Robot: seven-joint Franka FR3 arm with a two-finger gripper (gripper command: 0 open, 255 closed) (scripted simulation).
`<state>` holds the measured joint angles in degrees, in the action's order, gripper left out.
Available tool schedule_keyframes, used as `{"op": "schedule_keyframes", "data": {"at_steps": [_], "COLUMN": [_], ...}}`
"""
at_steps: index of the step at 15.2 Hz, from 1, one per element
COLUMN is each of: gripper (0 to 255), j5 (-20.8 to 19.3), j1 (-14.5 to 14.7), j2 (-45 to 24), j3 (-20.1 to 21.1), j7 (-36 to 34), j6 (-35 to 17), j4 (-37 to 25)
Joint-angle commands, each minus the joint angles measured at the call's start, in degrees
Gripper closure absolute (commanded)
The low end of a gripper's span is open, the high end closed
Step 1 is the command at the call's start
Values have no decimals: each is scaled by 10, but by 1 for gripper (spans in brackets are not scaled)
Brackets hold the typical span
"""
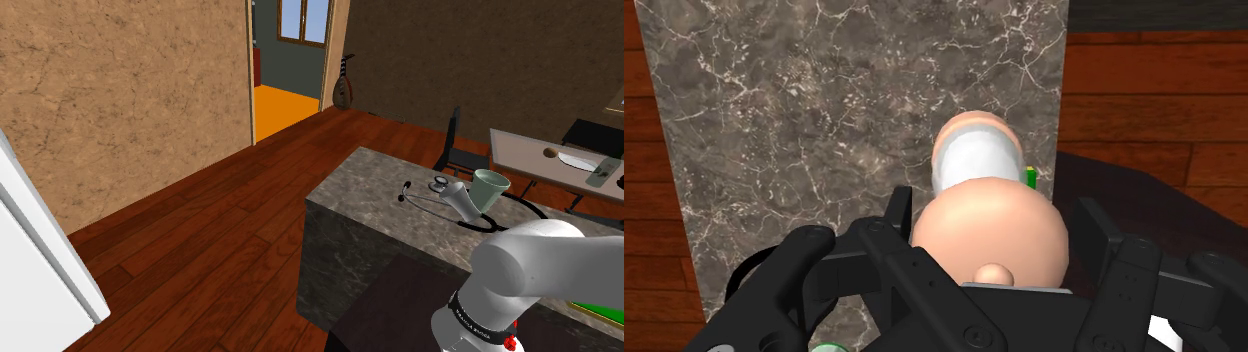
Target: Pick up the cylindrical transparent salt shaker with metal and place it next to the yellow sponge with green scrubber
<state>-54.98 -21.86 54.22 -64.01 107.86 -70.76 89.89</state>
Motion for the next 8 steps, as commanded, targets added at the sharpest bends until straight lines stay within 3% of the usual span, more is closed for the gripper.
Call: {"op": "schedule_keyframes", "data": {"at_steps": [1,8], "gripper": [255,255], "j5": [-4,-20], "j1": [-7,-29], "j2": [9,39], "j3": [-1,-10], "j7": [-6,-23], "j6": [-11,-45], "j4": [20,82]}}
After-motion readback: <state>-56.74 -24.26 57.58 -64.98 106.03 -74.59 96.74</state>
